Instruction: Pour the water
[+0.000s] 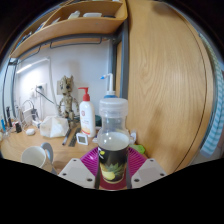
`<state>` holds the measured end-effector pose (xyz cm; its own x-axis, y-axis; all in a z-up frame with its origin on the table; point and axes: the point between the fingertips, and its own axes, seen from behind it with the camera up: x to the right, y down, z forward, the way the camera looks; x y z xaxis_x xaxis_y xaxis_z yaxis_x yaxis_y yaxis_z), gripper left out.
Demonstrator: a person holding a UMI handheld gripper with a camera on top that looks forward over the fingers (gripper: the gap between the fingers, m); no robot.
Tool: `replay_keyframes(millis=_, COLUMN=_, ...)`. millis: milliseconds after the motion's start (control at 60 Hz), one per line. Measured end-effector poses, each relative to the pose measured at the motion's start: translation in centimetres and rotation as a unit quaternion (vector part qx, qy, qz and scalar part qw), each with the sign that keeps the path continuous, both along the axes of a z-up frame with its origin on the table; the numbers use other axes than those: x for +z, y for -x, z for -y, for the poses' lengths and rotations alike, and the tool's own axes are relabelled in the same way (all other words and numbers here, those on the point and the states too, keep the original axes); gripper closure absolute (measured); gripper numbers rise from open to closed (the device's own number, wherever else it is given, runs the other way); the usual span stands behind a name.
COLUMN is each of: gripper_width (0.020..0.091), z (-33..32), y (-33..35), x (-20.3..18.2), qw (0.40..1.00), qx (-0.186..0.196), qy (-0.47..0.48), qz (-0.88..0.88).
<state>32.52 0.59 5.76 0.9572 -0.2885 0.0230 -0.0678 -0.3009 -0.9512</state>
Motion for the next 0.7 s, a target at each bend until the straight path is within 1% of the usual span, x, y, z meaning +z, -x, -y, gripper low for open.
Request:
replay_keyframes(millis=117, gripper_width=0.0697, z=0.1, y=-0.1, x=0.1, qw=1.0, qx=0.001, qy=-0.014, qz=-0.007)
replay_keyframes(millis=183, gripper_width=0.0676, z=0.3, y=-0.3, x=0.0, qw=1.0, qx=-0.006, qy=-0.011, qz=-0.019)
replay_keyframes(millis=200, gripper_width=0.0661, z=0.4, y=-0.4, x=-0.1, qw=1.0, qx=-0.008, qy=-0.007, qz=-0.02)
replay_keyframes(millis=217, gripper_width=0.0621, z=0.5, y=-0.6, x=-0.2, qw=1.0, qx=-0.011, qy=-0.003, qz=-0.02)
replay_keyframes(millis=267, gripper_width=0.0466, z=1.0, y=-0.9, x=-0.7, qw=1.0, qx=-0.019, qy=0.017, qz=-0.013)
replay_keyframes(millis=300, gripper_width=0.0409, z=1.4, y=-1.1, x=-1.0, qw=0.999, qx=-0.023, qy=0.03, qz=-0.01)
replay_keyframes(millis=333, gripper_width=0.0378, z=2.0, y=-1.0, x=-1.4, qw=0.999, qx=-0.025, qy=0.043, qz=-0.01)
replay_keyframes(millis=467, gripper_width=0.0374, z=4.8, y=0.6, x=-2.2, qw=0.996, qx=-0.005, qy=0.079, qz=-0.03)
replay_keyframes(millis=567, gripper_width=0.0378, z=8.3, y=2.0, x=-2.1, qw=0.992, qx=0.008, qy=0.116, qz=-0.046)
replay_keyframes(millis=617, gripper_width=0.0377, z=10.3, y=2.6, x=-1.6, qw=0.989, qx=0.017, qy=0.14, qz=-0.049)
replay_keyframes(millis=700, gripper_width=0.0377, z=13.1, y=3.5, x=0.5, qw=0.985, qx=0.034, qy=0.164, qz=-0.048)
